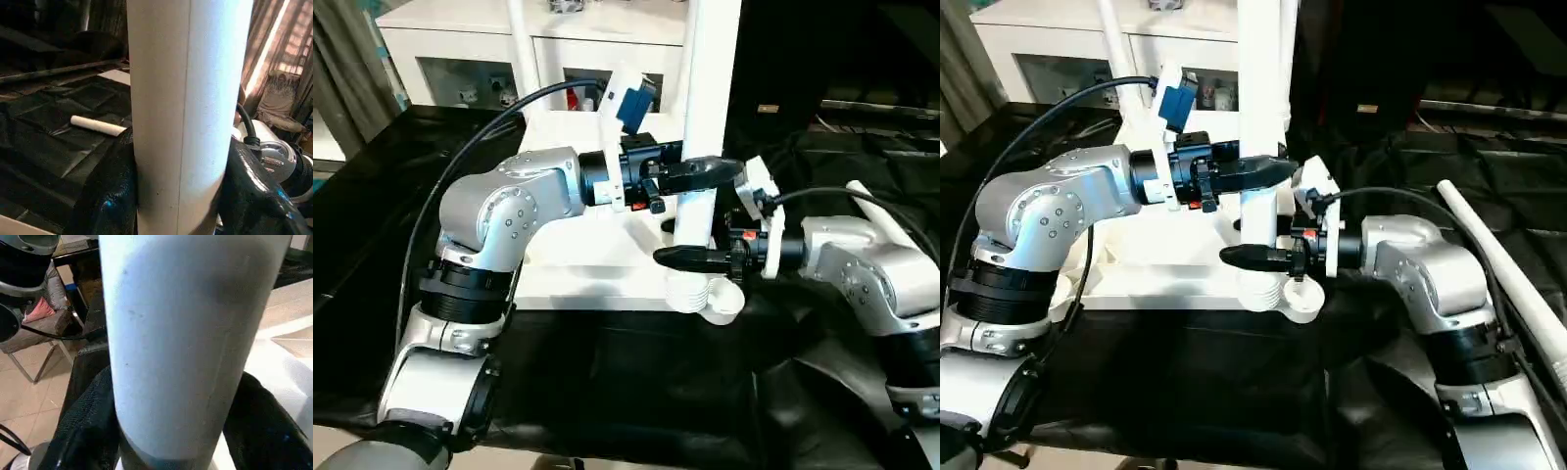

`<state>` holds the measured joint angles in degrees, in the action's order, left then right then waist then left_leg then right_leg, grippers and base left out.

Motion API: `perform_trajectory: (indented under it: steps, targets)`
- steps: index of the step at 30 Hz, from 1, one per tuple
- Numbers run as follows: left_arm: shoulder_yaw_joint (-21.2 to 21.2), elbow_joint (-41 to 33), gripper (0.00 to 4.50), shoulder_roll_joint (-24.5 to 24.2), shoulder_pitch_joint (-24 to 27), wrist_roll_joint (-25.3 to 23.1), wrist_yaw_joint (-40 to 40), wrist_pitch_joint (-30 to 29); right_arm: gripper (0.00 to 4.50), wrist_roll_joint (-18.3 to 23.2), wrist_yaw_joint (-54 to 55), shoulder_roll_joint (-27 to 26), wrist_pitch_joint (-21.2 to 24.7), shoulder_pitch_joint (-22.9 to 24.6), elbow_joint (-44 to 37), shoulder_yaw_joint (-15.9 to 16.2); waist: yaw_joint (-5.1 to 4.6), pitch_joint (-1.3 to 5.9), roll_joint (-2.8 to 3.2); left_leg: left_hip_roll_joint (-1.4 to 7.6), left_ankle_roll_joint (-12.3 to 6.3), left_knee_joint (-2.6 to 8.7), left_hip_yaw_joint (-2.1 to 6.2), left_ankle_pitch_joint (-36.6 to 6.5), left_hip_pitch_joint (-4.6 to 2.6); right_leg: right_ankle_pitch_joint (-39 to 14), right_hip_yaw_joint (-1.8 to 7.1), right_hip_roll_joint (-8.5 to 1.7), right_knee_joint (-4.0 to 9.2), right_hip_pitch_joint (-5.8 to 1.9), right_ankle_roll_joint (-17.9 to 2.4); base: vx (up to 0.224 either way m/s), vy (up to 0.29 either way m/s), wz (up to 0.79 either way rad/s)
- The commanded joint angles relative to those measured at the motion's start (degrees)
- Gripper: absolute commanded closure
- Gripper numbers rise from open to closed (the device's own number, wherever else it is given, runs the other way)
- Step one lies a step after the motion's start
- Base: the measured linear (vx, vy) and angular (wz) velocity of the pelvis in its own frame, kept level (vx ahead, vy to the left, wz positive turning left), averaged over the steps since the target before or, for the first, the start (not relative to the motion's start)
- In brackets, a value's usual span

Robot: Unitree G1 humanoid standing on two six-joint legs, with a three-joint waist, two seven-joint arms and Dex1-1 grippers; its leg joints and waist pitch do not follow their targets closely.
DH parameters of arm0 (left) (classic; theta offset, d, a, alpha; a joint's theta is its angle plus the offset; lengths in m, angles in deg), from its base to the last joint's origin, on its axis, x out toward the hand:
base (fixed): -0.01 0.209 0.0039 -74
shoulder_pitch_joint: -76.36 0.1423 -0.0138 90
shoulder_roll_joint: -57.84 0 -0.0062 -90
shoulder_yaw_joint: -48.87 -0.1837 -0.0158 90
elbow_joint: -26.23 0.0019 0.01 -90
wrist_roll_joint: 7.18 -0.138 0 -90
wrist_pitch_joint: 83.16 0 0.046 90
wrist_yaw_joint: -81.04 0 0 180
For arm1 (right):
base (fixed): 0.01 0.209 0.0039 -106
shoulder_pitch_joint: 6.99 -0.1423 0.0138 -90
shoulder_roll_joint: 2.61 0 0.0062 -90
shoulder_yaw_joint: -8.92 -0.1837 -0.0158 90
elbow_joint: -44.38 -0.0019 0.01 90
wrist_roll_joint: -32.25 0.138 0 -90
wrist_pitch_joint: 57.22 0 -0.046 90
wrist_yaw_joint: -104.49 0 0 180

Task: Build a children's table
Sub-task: Pick table leg

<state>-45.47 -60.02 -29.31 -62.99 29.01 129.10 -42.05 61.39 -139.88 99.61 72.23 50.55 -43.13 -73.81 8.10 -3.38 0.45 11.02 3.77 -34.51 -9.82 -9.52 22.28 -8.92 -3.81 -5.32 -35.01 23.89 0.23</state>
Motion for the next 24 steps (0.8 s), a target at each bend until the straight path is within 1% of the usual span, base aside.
perform_trajectory:
  steps: [1, 2, 3, 5, 6, 10, 11, 12, 15, 16, 17, 19, 24]
  targets:
    - [-0.07, 0.1, 2.67, -0.21, -0.3, -0.08, 0.9, 0.3, 2.13, -0.06, 0.06, 0.74, 0.59, 0.35, -0.78, -0.04, -0.1, 4.59, -0.44, 1.28, -0.58, 3.64, 0.17, -10.4, -0.86, -13.67, 1.83, -2.31, 3.79, -3.51, -11.56, 0.0, 0.0, 0.0]
    - [0.0, 0.29, 2.67, -0.26, -0.44, -0.12, 0.99, 0.35, 2.13, -0.06, 0.02, 0.7, 0.64, 0.33, -0.66, 0.03, -0.08, 4.55, -0.52, 1.24, -0.55, 3.65, 0.15, -10.69, -0.86, -14.17, 1.83, -2.31, 3.87, -3.51, -11.45, 0.0, 0.0, 0.0]
    - [0.03, 0.35, 2.67, -0.29, -0.49, -0.13, 1.02, 0.37, 2.44, -0.06, -0.01, 0.7, 0.65, 0.33, -0.61, 0.06, -0.08, 4.51, -0.48, 1.24, -0.47, 3.68, 0.15, -10.95, -0.87, -14.87, 1.83, -2.36, 3.95, -3.5, -11.28, 0.0, 0.0, 0.0]
    - [0.1, 0.39, 2.67, -0.36, -0.55, -0.12, 1.08, 0.39, 2.48, -0.06, -0.06, 0.7, 0.63, 0.34, -0.49, 0.14, -0.08, 4.54, -0.43, 1.29, -0.33, 3.7, 0.19, -11.04, -0.94, -14.98, 1.82, -2.35, 3.93, -3.47, -11.2, 0.0, 0.0, 0.0]
    - [0.13, 0.32, 2.67, -0.42, -0.53, -0.11, 1.1, 0.4, 2.5, -0.01, -0.1, 0.72, 0.61, 0.36, -0.38, 0.11, -0.08, 4.55, -0.53, 1.3, -0.31, 3.7, 0.19, -10.85, -0.89, -14.65, 1.83, -2.35, 3.85, -3.52, -11.23, 0.0, 0.0, 0.0]
    - [0.13, 0.22, 2.67, -0.63, -0.55, -0.02, 1.09, 0.43, 2.61, -0.3, -0.08, 0.8, 0.01, 0.39, 0.04, 0.11, -0.04, 4.55, -0.54, 1.3, -0.39, 3.67, 0.18, -10.65, -0.89, -14.64, 1.84, -2.39, 3.84, -3.48, -11.27, 0.0, 0.0, 0.0]
    - [0.12, 0.27, 2.67, -0.63, -0.57, -0.03, 1.08, 0.46, 2.26, -0.48, 0.03, 0.78, -0.19, 0.35, 0.16, 0.1, -0.05, 4.56, -0.54, 1.3, -0.41, 3.66, 0.17, -10.65, -0.9, -14.6, 1.84, -2.39, 3.86, -3.47, -11.28, 0.0, 0.0, 0.0]
    - [0.07, 0.18, 2.67, -0.75, -0.53, -0.03, 1.11, 0.46, 1.91, -0.25, -0.3, 0.77, 0.24, 0.24, 0.37, 0.12, -0.05, 4.57, -0.73, 1.27, -0.47, 3.63, 0.14, -10.47, -0.85, -14.48, 1.85, -2.41, 3.84, -3.52, -11.25, 0.0, 0.0, 0.0]
    - [-0.19, -0.29, 2.67, -1.17, -0.37, 0.04, 1.5, 0.17, 1.88, -0.28, 0.07, 0.65, 0.5, 0.04, 0.75, -0.14, 0.02, 4.57, -0.56, 1.26, -0.5, 3.64, 0.17, -10.35, -0.86, -14.82, 1.83, -2.43, 3.84, -3.49, -11.18, 0.0, 0.0, 0.0]
    - [-0.28, -0.41, 2.67, -1.27, -0.33, 0.04, 1.63, 0.1, 1.7, -0.41, 0.32, 0.58, 0.37, 0.0, 0.87, -0.24, -0.04, 4.57, -0.67, 1.26, -0.5, 3.66, 0.16, -10.19, -0.83, -14.57, 1.83, -2.38, 3.78, -3.49, -11.16, 0.0, 0.0, 0.0]
    - [-0.37, -0.45, 2.67, -1.35, -0.34, 0.03, 1.76, 0.06, 1.58, -0.55, 0.52, 0.52, 0.25, -0.11, 1.07, -0.31, -0.02, 4.58, -0.57, 1.27, -0.45, 3.65, 0.19, -10.21, -0.86, -14.59, 1.84, -2.39, 3.76, -3.47, -11.17, 0.0, 0.0, 0.0]
    - [-0.39, -0.41, 2.67, -1.35, -0.38, 0.01, 1.78, 0.07, 1.52, -0.58, 0.53, 0.53, 0.22, -0.17, 1.15, -0.31, -0.05, 4.53, -0.57, 1.27, -0.36, 3.66, 0.15, -10.54, -0.87, -14.82, 1.85, -2.41, 3.85, -3.47, -11.24, 0.0, 0.0, 0.0]
    - [-0.65, -0.67, 2.67, -1.44, -0.24, 0.05, 2.0, -0.05, 1.52, -0.17, -0.73, 1.03, 0.34, 0.2, 0.76, -0.11, -0.02, 4.59, -0.6, 1.28, -0.45, 3.63, 0.15, -10.24, -0.86, -14.09, 1.86, -2.39, 3.72, -3.52, -11.4, 0.0, 0.0, 0.0]
